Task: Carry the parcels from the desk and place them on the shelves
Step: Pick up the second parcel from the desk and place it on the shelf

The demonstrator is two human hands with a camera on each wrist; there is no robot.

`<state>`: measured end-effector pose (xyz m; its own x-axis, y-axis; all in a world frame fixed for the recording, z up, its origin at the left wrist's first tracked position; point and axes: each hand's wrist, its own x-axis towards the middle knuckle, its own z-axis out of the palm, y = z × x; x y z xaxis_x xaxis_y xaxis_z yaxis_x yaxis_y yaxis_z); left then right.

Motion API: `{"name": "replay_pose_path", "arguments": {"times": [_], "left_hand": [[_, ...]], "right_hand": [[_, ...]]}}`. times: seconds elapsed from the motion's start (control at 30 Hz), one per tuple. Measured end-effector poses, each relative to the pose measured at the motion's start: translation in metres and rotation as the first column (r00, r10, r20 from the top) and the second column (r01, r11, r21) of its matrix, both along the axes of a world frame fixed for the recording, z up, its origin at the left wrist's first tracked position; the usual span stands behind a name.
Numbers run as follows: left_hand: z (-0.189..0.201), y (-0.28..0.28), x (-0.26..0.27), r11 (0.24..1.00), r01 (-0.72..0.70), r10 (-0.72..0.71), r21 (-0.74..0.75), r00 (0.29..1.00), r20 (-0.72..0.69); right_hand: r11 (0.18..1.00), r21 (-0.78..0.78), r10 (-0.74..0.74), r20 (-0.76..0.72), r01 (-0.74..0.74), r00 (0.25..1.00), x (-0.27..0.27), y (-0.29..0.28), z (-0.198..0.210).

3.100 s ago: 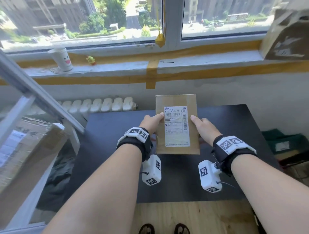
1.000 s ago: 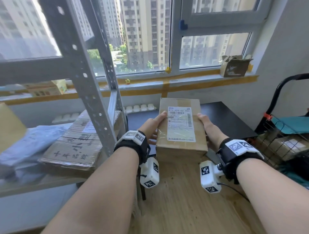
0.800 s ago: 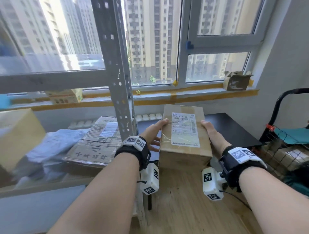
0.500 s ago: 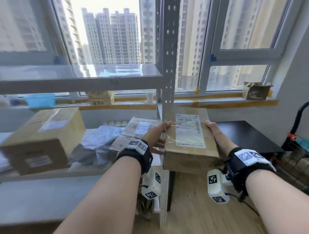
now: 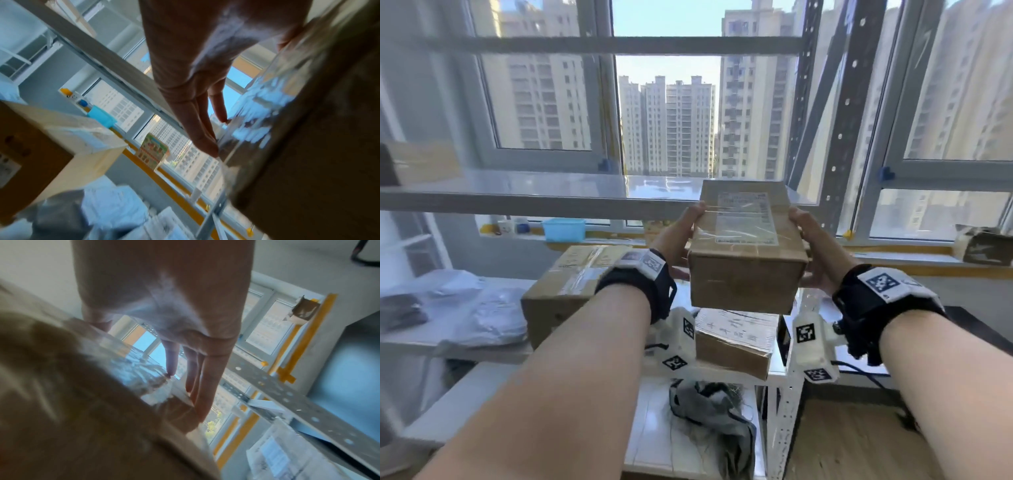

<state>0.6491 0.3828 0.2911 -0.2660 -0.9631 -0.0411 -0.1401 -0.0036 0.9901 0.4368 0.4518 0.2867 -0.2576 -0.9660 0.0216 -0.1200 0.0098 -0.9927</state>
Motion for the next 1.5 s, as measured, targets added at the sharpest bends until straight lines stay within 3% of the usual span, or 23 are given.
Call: {"name": "replay_pose_path", "arguments": {"times": [0.1,0.3,0.53,0.87,1.07,1.27,1.5], "left_hand": [[0.029,-0.009,0.020,0.998,0.002,-0.002,-0.067,1.000,-0.002],[0.088,-0.033,0.039,0.972,-0.019,-0.018,-0.235,0.988,-0.152],[0.115,-0.100,0.027,0.968,-0.090,0.039,-0.234,0.976,-0.213],[0.102,-0.195,-0.009,0.973,-0.070,0.043,-0.219,0.991,-0.127],[0.088,-0.216,-0.026,0.992,-0.012,0.000,-0.123,0.995,-0.102],[0.082,-0.228,-0.055,0.998,0.011,-0.022,-0.063,0.985,-0.171],[0.082,-0.236,-0.063,1.000,0.002,-0.006,-0.027,0.989,-0.149]], "right_hand": [[0.999,-0.032,-0.009,0.001,0.009,1.000,0.018,-0.017,0.030],[0.993,-0.115,-0.020,0.039,0.025,0.999,0.037,-0.061,0.091],[0.975,-0.219,-0.019,0.032,0.026,0.999,0.038,-0.131,0.132],[0.978,-0.206,0.023,0.068,-0.009,0.997,0.011,-0.223,0.110],[0.988,-0.154,0.005,0.072,0.006,0.997,-0.009,-0.239,0.090],[0.987,-0.152,-0.027,0.212,0.060,0.977,-0.026,-0.243,0.076],[0.977,-0.146,-0.111,0.263,0.153,0.958,-0.031,-0.263,0.073]]}}
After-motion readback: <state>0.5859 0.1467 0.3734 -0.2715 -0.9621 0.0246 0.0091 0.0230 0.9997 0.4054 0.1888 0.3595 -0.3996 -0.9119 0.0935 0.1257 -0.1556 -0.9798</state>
